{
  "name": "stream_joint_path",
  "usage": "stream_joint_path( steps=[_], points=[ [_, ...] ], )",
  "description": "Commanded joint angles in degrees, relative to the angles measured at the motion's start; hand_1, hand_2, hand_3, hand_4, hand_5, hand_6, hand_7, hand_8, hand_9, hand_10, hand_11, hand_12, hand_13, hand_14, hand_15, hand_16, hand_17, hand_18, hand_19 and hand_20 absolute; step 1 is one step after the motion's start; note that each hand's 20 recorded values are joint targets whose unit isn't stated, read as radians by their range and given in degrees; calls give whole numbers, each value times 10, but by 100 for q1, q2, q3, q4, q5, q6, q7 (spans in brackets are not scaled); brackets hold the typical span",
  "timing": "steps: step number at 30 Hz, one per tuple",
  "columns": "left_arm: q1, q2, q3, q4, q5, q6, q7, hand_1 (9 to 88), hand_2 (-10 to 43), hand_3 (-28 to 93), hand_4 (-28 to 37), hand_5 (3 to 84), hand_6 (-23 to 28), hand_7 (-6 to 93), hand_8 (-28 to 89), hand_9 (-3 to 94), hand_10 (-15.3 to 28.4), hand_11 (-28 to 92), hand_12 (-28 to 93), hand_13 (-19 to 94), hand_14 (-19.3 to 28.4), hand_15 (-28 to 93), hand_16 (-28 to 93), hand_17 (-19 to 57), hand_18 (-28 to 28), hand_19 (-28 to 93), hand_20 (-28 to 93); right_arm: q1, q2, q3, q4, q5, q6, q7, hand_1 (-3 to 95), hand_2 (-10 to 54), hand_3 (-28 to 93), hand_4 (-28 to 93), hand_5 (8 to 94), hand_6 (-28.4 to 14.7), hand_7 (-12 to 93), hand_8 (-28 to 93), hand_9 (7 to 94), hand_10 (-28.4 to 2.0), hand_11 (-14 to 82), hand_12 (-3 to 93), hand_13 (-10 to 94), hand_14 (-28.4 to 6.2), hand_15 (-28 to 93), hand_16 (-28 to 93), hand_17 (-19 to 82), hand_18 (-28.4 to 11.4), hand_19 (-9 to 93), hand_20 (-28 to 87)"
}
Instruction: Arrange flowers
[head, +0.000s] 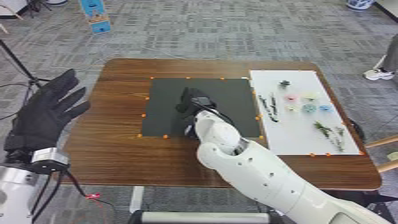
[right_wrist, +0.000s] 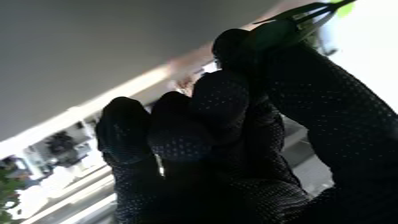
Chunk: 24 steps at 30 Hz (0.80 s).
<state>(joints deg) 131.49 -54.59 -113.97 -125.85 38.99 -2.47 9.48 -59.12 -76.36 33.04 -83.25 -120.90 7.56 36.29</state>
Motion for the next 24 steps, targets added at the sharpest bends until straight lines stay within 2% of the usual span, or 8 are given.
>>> stream_joint_path(
  steps=[1, 5, 9, 11, 13, 18, 20, 24],
  points=[
    [-339, 212, 169, 107, 27, -131, -129, 274, -95, 595, -283, 230, 15, 178, -101, 175, 79, 121, 182, 148, 122, 108, 43, -107, 193, 359, 72, -387, -258, 46, 268, 32, 13, 254, 397, -95, 821, -43, 700, -21, 521, 323, 794, -102, 516, 596, 698, -117, 811, 472, 422, -218, 932, 661],
    [-541, 328, 311, 174, 115, -129, -146, 270, -95, 601, -283, 230, 16, 175, -99, 175, 79, 118, 183, 146, 123, 108, 45, -107, 192, 358, 74, -347, -349, 23, 331, 130, 160, 240, 404, -95, 814, -53, 704, -19, 514, 315, 794, -99, 510, 588, 699, -114, 808, 471, 424, -218, 932, 660],
    [-862, 465, 541, 272, 106, -218, -167, 271, -95, 599, -283, 230, 17, 170, -97, 172, 80, 117, 186, 144, 123, 109, 47, -109, 191, 357, 77, -220, -378, -29, 358, 184, 293, 332, 410, -95, 810, -63, 706, -19, 510, 312, 798, -98, 502, 583, 701, -113, 806, 469, 426, -216, 932, 657],
    [-929, 525, 582, 274, 93, -199, -156, 268, -95, 604, -283, 230, 17, 168, -95, 172, 80, 116, 188, 144, 123, 109, 46, -109, 191, 356, 77, -204, -376, -29, 284, 217, 297, 344, 413, -95, 807, -66, 708, -19, 506, 309, 800, -99, 498, 580, 700, -113, 805, 471, 427, -215, 932, 657],
    [-1018, 579, 622, 299, 90, -246, -185, 270, -95, 604, -283, 230, 18, 167, -95, 171, 80, 115, 188, 143, 124, 110, 47, -110, 191, 355, 78, -190, -350, -85, 200, 224, 401, 379, 416, -95, 804, -73, 710, -17, 501, 307, 801, -97, 493, 575, 701, -112, 803, 471, 427, -214, 932, 655],
    [-1220, 633, 816, 382, 71, -257, -223, 271, -95, 609, -283, 230, 21, 159, -91, 169, 82, 104, 191, 136, 129, 100, 50, -112, 190, 352, 81, -240, -404, -41, 243, 212, 372, 417, 425, -95, 795, -86, 711, -13, 492, 295, 804, -92, 484, 562, 703, -111, 800, 469, 432, -211, 932, 650],
    [-1285, 665, 869, 407, 76, -312, -242, 270, -95, 610, -283, 231, 22, 154, -88, 169, 84, 101, 194, 135, 130, 93, 53, -112, 190, 349, 83, -238, -438, -68, 251, 276, 436, 495, 426, -95, 793, -87, 712, -12, 490, 290, 806, -89, 482, 554, 704, -110, 799, 468, 432, -210, 932, 648],
    [-1487, 763, 1009, 494, 38, -370, -367, 271, -95, 612, -283, 231, 24, 146, -84, 168, 91, 86, 199, 131, 134, 79, 63, -112, 190, 342, 87, -286, -551, -76, 249, 492, 612, 627, 430, -95, 784, -90, 711, -5, 490, 282, 809, -84, 480, 544, 707, -106, 796, 466, 437, -209, 932, 646]
  ],
)
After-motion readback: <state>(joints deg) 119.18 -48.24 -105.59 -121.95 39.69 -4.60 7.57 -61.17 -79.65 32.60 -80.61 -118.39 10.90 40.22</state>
